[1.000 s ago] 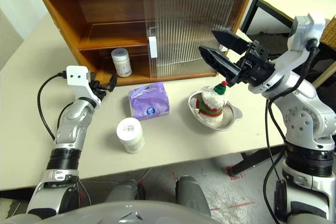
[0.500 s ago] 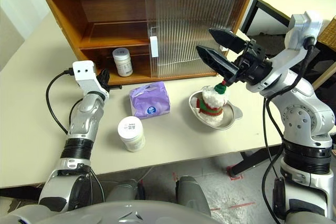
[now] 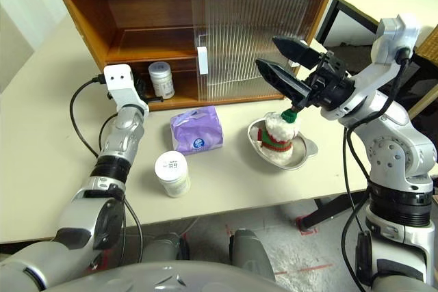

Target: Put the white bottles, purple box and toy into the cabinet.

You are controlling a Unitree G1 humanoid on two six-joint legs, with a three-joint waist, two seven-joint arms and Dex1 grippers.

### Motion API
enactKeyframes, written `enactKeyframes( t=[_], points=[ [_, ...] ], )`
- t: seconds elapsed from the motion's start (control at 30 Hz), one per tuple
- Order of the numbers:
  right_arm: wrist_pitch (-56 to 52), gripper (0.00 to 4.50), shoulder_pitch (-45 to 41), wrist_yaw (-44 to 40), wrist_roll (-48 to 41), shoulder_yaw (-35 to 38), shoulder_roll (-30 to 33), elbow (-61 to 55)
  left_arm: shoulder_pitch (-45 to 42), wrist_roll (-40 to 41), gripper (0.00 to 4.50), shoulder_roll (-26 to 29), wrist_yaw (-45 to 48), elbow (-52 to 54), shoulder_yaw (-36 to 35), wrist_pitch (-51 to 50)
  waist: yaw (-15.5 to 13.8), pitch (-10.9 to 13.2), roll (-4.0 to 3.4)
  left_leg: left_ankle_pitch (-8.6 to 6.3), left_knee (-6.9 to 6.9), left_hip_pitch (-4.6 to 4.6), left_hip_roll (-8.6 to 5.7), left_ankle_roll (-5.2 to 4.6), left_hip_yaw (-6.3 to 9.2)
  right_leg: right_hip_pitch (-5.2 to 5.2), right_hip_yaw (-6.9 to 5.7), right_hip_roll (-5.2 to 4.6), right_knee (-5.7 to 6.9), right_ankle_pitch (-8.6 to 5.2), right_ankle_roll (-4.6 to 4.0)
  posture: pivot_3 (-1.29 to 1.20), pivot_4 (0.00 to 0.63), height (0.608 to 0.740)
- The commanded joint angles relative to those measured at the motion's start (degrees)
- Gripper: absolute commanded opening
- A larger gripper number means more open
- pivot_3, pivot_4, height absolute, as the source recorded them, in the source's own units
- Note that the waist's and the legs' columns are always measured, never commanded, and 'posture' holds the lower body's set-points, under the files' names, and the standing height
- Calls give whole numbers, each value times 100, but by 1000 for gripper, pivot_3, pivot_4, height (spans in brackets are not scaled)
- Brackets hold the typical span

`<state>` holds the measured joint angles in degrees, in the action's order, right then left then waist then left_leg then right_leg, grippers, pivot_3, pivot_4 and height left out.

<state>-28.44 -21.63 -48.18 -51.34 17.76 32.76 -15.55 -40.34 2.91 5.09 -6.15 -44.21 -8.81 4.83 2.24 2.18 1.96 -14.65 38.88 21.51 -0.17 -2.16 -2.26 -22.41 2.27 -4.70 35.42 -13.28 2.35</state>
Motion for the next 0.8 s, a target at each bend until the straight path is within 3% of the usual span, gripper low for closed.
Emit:
enactKeyframes(
  t=[0.03,0.33,0.8],
  points=[
    [1,4500,-22,17,-22,-5,29,-107,-269,-126,11,-56,-73,-721,68,303,14,0,0,0,-1,1,0,0,0,0,0,0,-1,-1,1,-128,0,740],
    [-18,4500,17,39,-46,50,81,-175,-751,-193,11,-90,-98,-1989,106,752,38,1,2,-1,-2,5,0,-1,1,-3,-2,2,-4,-2,4,-142,0,740],
    [-49,4500,38,73,-59,60,106,-222,-1208,-202,11,-84,279,-2571,161,808,139,2,3,-2,-2,11,0,0,4,-3,-6,0,-9,-2,7,-152,0,740]
  ],
)
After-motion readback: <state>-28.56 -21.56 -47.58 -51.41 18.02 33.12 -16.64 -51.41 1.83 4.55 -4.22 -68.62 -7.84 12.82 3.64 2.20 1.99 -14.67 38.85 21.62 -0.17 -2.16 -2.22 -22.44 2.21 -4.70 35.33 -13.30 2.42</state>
